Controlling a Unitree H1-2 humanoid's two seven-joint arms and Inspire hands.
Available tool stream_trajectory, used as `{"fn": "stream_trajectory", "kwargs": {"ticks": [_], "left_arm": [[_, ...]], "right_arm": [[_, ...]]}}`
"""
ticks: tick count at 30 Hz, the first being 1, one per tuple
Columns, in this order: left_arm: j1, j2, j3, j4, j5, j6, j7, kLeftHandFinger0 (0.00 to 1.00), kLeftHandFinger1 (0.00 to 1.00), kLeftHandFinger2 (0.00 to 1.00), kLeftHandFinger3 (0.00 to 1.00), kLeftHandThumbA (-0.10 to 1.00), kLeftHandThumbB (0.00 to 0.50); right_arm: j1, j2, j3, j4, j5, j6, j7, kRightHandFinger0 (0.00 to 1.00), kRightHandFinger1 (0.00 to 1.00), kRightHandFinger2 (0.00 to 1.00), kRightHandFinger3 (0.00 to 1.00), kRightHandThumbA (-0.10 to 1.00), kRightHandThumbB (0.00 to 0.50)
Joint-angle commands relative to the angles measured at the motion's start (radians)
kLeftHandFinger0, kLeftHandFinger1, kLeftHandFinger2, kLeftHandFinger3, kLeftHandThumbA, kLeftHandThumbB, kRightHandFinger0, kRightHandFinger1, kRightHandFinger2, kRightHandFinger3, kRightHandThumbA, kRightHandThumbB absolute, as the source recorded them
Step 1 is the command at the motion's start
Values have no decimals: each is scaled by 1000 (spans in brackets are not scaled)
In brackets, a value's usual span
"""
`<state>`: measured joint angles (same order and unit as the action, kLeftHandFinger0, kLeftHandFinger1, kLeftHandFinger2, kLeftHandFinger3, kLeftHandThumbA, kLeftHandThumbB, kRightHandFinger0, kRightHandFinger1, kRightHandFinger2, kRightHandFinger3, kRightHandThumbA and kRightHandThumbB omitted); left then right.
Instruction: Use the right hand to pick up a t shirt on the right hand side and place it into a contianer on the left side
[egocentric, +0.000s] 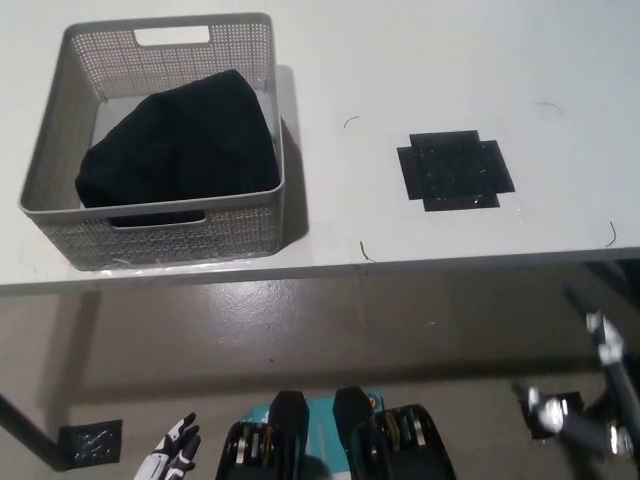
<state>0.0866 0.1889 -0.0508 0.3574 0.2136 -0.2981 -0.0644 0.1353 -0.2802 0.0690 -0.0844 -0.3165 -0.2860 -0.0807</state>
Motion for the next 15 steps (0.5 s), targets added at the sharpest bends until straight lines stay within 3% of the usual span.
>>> {"fn": "stream_trajectory", "kwargs": {"ticks": [1,3,7,12,14,15], "left_arm": [[2,1,10,1,-16,-71,31,885,1000,1000,1000,1000,466],[-2,-1,12,5,-21,-69,32,882,1000,1000,1000,1000,473],[-20,0,13,33,-29,-107,31,864,1000,1000,1000,1000,437],[-24,6,12,39,-23,-107,29,858,1000,1000,1000,1000,467],[-24,10,20,33,-28,-107,30,866,1000,1000,1000,1000,478],[-23,10,20,32,-25,-105,31,870,1000,1000,1000,1000,489]], "right_arm": [[131,-23,35,58,-20,-184,-139,1000,1000,1000,1000,838,376],[152,-29,55,93,-27,-184,-174,1000,1000,1000,1000,865,379],[148,-60,113,195,-27,-184,-270,1000,1000,1000,1000,832,367],[127,-76,184,342,36,-184,-324,1000,1000,1000,1000,801,341],[94,-78,201,378,47,-184,-333,1000,1000,1000,1000,851,367],[85,-80,208,391,43,-184,-350,1000,1000,1000,1000,856,355]]}}
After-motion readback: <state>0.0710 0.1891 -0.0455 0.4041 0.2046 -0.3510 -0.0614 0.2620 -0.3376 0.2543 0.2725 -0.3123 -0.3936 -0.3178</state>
